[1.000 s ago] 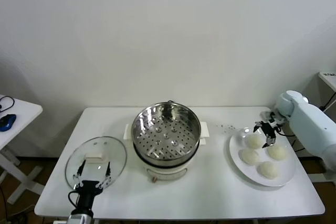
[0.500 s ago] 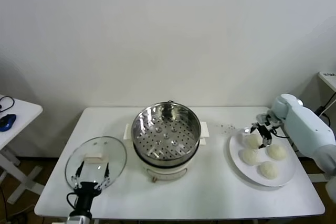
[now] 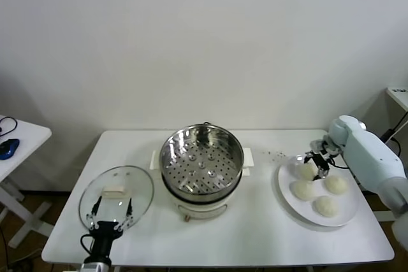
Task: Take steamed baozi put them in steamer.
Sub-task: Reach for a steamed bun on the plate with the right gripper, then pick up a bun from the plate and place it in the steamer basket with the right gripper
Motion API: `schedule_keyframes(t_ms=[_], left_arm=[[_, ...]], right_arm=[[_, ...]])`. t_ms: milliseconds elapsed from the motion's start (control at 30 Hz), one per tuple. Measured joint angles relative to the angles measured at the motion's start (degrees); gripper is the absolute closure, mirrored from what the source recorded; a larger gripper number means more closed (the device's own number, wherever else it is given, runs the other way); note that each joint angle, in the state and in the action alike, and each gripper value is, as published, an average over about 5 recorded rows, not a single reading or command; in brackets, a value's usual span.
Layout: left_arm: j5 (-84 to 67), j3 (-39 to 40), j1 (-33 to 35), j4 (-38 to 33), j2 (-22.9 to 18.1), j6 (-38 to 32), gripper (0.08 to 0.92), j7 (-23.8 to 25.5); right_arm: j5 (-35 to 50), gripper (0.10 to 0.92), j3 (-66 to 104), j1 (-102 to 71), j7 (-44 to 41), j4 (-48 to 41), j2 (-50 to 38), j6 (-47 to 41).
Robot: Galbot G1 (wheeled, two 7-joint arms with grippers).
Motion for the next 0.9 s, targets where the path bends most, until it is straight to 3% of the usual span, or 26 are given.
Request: schedule_keyframes(t_ms=[367,900], left_arm=[[0.0,0.0,0.1,-0.1,0.0,0.0,0.177,0.0],[0.4,0.1,1.3,-0.8,-0.5,-0.1,0.177,0.4]], right_arm=[[3.0,0.324,-2.3,1.6,-0.4,4.0,-1.8,0.2],[18.5,0.322,-22.4,20.6,-2.3,26.3,-5.6,1.5]])
